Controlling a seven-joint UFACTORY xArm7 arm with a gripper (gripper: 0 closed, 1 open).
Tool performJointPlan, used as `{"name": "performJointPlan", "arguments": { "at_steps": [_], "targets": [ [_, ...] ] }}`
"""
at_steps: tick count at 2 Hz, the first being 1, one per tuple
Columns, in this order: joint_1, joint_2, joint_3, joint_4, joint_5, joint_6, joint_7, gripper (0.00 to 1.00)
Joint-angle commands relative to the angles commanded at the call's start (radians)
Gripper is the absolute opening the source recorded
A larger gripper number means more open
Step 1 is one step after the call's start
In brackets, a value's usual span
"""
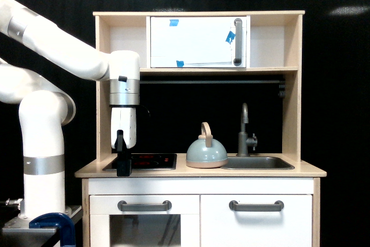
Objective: Place the teapot on the stove
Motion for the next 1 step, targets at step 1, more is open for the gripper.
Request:
{"name": "performJointPlan", "arguments": {
  "at_steps": [1],
  "targets": [
    [0.006,-0.014,-0.007,-0.001,-0.006,-0.004,-0.021,1.00]
  ]
}}
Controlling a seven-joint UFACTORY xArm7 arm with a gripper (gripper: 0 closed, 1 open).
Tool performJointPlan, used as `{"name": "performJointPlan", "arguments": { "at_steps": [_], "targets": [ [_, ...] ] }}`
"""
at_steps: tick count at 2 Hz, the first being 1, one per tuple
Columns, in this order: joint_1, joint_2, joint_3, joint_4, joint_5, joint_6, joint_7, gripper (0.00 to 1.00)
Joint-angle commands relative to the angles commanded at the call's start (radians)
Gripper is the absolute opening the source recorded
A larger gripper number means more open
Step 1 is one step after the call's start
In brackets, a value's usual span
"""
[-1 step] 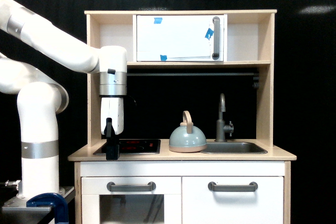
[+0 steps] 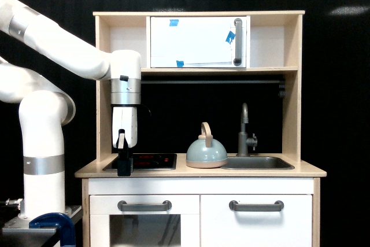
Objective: Place the teapot on the stove
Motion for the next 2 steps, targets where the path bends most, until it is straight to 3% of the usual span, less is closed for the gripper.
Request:
{"name": "performJointPlan", "arguments": {
  "at_steps": [1,2],
  "targets": [
    [-0.005,0.036,-0.036,0.016,-0.050,-0.040,-0.105,1.00],
    [0.061,0.322,-0.137,0.148,-0.144,-0.231,-0.454,1.00]
  ]
}}
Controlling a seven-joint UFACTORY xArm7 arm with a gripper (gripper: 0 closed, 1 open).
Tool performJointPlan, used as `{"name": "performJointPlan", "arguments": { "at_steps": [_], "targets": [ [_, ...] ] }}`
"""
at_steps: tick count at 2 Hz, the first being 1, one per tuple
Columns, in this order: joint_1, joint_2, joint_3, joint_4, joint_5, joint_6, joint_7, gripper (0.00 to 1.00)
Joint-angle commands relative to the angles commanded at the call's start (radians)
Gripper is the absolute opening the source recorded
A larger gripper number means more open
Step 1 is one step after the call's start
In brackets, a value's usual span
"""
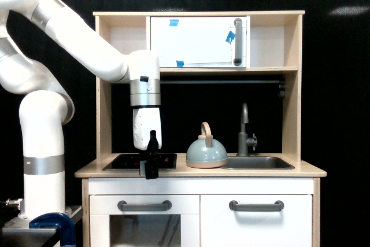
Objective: Place the teapot on the stove
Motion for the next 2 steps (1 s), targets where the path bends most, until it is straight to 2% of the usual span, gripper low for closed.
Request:
{"name": "performJointPlan", "arguments": {
  "at_steps": [1,2],
  "targets": [
    [0.247,0.228,-0.224,0.262,0.210,0.002,-0.594,1.00],
    [0.341,0.550,-0.291,0.629,0.501,0.251,-1.392,1.00]
  ]
}}
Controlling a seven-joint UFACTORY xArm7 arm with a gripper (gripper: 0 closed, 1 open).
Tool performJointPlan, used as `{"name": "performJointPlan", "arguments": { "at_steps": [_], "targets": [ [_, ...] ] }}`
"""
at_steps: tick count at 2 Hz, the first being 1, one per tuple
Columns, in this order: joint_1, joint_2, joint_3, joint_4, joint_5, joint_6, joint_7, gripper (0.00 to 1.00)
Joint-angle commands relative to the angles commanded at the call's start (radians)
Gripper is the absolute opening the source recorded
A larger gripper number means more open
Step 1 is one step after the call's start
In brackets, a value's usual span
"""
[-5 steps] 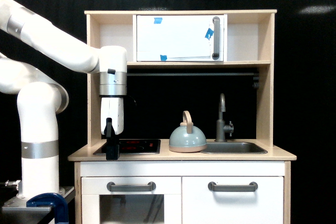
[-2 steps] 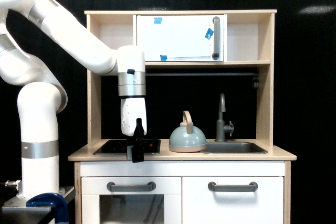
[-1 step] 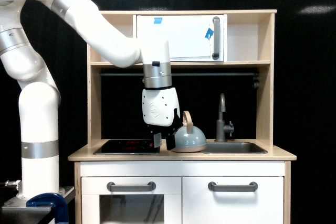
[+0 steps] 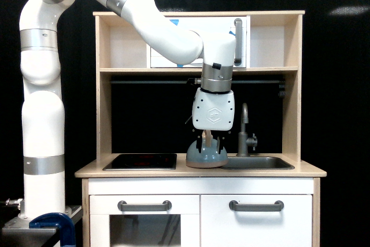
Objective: Place the teapot on the stove
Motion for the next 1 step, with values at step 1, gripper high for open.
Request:
{"name": "performJointPlan", "arguments": {
  "at_steps": [1],
  "targets": [
    [-0.008,-0.039,0.013,-0.046,0.103,-0.033,0.020,1.00]
  ]
}}
